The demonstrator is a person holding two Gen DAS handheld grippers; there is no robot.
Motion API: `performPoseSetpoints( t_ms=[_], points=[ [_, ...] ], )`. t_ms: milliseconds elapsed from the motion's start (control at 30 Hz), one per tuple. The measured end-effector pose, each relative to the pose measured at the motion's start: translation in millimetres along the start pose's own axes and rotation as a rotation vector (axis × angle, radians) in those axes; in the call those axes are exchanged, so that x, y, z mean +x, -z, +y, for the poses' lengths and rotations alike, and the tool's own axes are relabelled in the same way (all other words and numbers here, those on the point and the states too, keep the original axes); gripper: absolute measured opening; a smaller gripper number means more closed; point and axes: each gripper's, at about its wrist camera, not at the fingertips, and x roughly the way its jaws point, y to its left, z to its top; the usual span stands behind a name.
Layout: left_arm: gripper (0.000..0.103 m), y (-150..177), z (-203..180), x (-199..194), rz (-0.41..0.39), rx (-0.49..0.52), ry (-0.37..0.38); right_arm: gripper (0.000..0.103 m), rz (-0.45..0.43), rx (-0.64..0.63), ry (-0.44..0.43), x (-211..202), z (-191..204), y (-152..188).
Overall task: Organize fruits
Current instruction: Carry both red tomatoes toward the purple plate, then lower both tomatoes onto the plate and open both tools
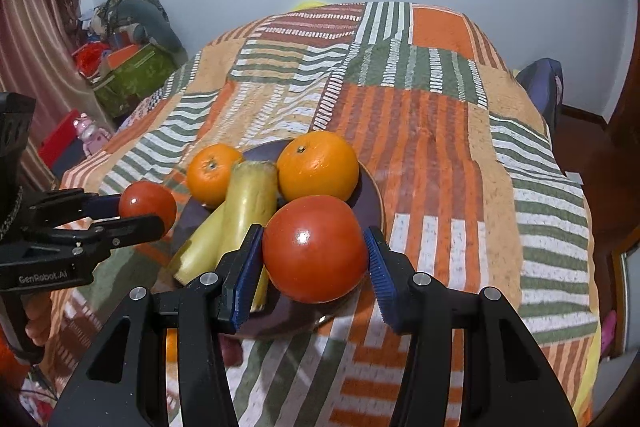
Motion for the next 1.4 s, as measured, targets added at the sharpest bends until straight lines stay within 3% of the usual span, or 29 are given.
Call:
performPoseSetpoints(
  t_ms=[467, 867, 1000, 1067, 1400],
  points=[
    [0.047, -3.7, 15.7, 29.7, 0.060, -0.071, 0.029, 0.047, 0.078, 0.004, -0.002, 39.2, -3.9, 0.1],
    [0.053, -5.4, 17.6, 29.0, 0.030, -0.087, 0.025, 0.047, 0.083, 0.006, -0.010, 42.3, -5.0, 0.7],
    [0.055, -5.2, 12.6, 23.7, 0.013, -0.060, 0.007, 0.047, 0.101, 0.009, -0.014, 42.6, -4.3, -0.2],
    [0.063, -4.3, 10.7, 17.1, -0.009, -0.059, 0.001, 0.047, 0.108, 0.002, -0.012, 41.7, -3.0, 0.9],
    [0.066, 1.5, -0.4, -18.1, -0.051, -0.017, -0.012, 0.050, 0.047, -0.025, 0.004, 12.2, 4.5, -2.0]
  ],
)
